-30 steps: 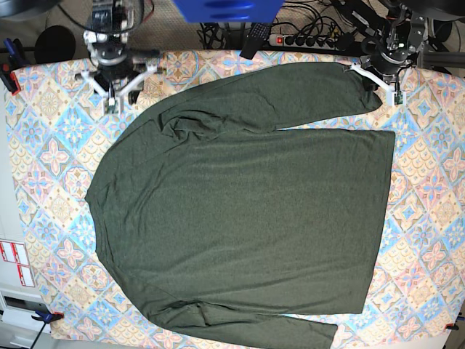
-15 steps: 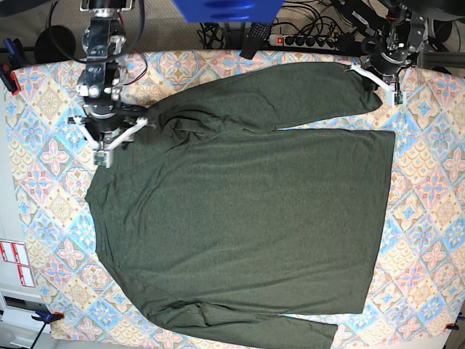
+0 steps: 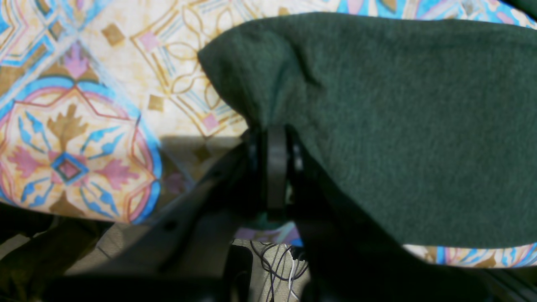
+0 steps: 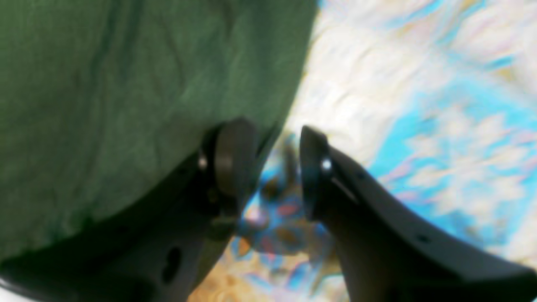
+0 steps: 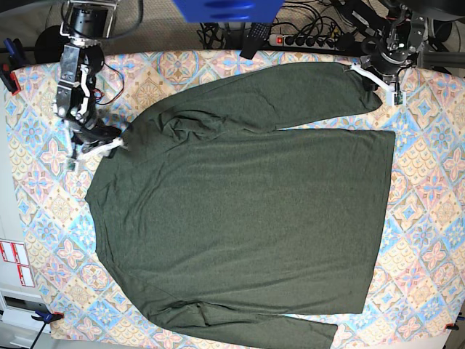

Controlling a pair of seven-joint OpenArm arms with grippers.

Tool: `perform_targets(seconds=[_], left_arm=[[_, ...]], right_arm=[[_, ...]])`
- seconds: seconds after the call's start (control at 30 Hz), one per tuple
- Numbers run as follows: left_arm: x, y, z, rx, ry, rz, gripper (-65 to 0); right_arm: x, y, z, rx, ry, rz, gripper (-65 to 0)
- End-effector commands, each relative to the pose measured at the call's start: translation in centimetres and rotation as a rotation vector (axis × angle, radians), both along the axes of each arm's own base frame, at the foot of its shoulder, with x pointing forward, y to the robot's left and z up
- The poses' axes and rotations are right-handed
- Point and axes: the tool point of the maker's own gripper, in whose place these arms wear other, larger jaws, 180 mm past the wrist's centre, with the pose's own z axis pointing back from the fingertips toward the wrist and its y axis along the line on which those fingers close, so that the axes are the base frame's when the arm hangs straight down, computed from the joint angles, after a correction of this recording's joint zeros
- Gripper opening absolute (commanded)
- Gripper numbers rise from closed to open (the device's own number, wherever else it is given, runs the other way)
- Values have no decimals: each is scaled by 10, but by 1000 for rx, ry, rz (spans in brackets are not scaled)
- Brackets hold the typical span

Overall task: Fold the T-shirt properly
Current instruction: 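Move the right gripper to the other shoulder corner and grasp it, then drag both shoulder corners toward the hem, folding the shirt over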

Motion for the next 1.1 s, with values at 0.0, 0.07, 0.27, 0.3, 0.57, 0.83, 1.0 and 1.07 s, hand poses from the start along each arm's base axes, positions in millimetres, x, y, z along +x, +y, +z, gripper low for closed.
perform_targets(seconds=[0.0,0.07,0.27,0.3,0.57,0.83,1.0,1.07], left_arm=[[-8,-9,-2,-39,34,-23,-650],[-8,-9,-2,-39,34,-23,-650],[-8,-9,-2,-39,34,-23,-650],[-8,-9,-2,-39,34,-23,-650],[-7,-9,-2,-40,31,-22,-650],[11,1,21,-19,-47,-4,-650],[37,9,52,1,-151,6,-650],[45,13,62,10,-185,12,-650]], right_arm=[[12,-6,10,-8,-44,-4,-435],[7,-6,1,1,-18,-11,-435],[5,-7,-12,17,20,-23,-403],[11,-6,-10,21,9,-23,-401],[13,6,-16,50,19,-26,-409],[13,6,-16,56,18,-32,-623],[15,6,-13,53,8,-31,-649],[20,5,-6,46,-15,-27,-650]])
